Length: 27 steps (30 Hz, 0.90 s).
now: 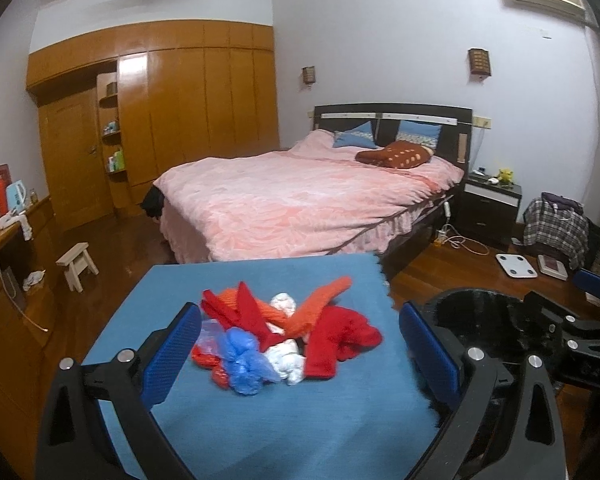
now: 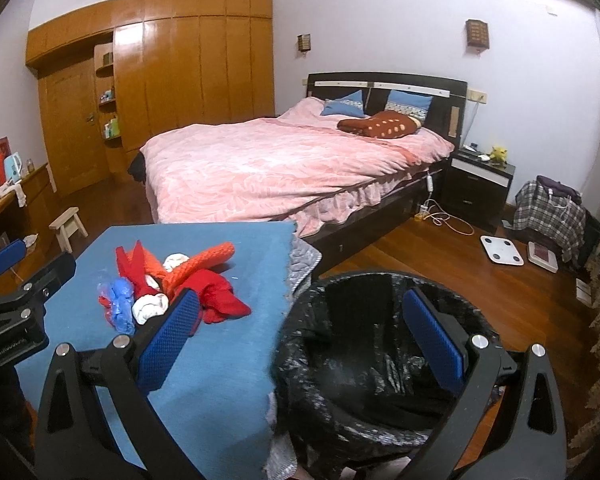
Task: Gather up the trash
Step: 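Grasp the blue plastic bag with the left gripper while the right gripper approaches the pile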
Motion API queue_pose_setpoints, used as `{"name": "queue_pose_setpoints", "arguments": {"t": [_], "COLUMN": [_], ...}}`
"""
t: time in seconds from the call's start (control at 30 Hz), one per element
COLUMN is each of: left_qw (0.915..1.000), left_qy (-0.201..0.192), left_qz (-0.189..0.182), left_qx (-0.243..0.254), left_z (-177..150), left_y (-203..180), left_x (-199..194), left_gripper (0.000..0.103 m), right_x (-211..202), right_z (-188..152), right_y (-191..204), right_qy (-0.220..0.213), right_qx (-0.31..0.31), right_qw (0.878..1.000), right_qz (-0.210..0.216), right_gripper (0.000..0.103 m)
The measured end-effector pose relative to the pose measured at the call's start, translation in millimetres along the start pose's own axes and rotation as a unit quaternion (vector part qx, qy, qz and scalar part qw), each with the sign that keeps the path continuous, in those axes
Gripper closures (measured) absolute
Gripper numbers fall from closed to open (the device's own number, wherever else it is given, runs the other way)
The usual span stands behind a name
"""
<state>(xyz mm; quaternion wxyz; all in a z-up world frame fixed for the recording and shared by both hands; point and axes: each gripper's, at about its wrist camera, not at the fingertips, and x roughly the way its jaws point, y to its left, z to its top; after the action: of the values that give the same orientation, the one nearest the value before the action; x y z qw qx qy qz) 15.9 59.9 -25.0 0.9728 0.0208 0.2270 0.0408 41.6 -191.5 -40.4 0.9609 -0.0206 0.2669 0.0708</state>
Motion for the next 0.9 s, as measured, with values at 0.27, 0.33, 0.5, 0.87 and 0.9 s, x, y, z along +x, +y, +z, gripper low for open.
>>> {"name": "queue_pose_setpoints", "arguments": {"t": [0.27, 0.33, 0.5, 0.87, 0.9], "left_qw": [0.9989, 0.9976, 0.9949, 0.9930, 0.9933], "left_qy": [0.014, 0.023, 0.060, 0.110, 0.108], "left_qz": [0.045, 0.065, 0.081, 0.039, 0.035], "left_qx": [-0.002, 0.000, -0.007, -0.022, -0.022], "left_z": [-12.6, -21.5, -47.0, -85.7, -86.0], "left_y": [45.9, 64.7, 104.8, 114.2, 110.6], "left_x": [26.4, 37.9, 65.9, 111.5, 115.5], "left_gripper": [0.006, 0.006, 0.006, 0.014, 0.014], "right_x": [37.0, 51.4, 85.8, 139.8, 144.3], "right_z": [-3.2, -8.3, -23.2, -46.9, -47.9], "right_y": [29.6, 40.8, 64.9, 91.6, 91.1], "right_qy": [0.015, 0.022, 0.044, 0.079, 0.081], "right_qx": [-0.016, -0.021, -0.019, -0.036, -0.035], "right_qw": [1.000, 0.999, 0.998, 0.995, 0.995], "right_qz": [0.022, 0.030, 0.050, 0.053, 0.050], "right_gripper": [0.004, 0.005, 0.005, 0.029, 0.029]}}
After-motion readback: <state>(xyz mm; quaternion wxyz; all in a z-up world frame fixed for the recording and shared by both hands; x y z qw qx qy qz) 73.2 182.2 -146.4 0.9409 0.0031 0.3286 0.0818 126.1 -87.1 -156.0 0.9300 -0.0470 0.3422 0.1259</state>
